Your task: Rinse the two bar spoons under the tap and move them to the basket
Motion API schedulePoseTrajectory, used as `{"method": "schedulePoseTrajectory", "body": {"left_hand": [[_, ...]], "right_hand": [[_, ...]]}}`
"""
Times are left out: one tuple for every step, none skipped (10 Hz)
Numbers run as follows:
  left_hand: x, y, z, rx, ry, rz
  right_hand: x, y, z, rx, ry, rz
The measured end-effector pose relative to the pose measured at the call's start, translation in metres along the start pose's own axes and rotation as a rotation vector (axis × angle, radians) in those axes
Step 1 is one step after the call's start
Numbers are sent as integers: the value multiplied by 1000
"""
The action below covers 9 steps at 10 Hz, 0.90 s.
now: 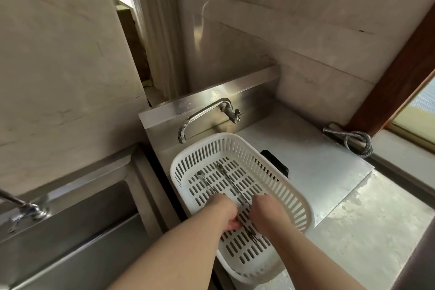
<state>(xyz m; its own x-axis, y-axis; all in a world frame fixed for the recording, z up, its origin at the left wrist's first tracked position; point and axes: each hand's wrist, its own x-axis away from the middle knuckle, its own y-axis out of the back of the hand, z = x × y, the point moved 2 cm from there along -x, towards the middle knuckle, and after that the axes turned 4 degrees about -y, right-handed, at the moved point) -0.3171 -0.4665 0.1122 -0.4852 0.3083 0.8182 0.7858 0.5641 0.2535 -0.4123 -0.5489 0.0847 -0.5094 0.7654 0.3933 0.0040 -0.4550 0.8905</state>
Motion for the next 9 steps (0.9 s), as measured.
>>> {"method": "schedulePoseTrajectory", "body": {"left_hand": [[1, -3, 5, -138, 15, 20], [-2, -5, 8, -173, 15, 5], [-8, -9, 9, -119, -3, -3], [-6, -10, 8, -74, -2, -8], [-9, -9, 9, -58, 2, -31], [-5, -7, 9, -50, -2, -28], [2, -5, 9, -55, -37, -16], [13, -5, 0, -110, -127, -14], [27, 0, -10, -29, -205, -58]], "right_hand": [[-1, -2, -4, -18, 9, -46], [1, -2, -8, -9, 19, -65], [2, -2, -10, -8, 36, -67], [5, -1, -11, -2, 47, -75], [7, 0, -11, 6, 50, -83], [9, 2, -10, 18, 58, -94], [13, 3, -9, 26, 56, -115], [18, 5, -5, -17, 34, -158], [26, 10, -1, -74, 29, -222]]}}
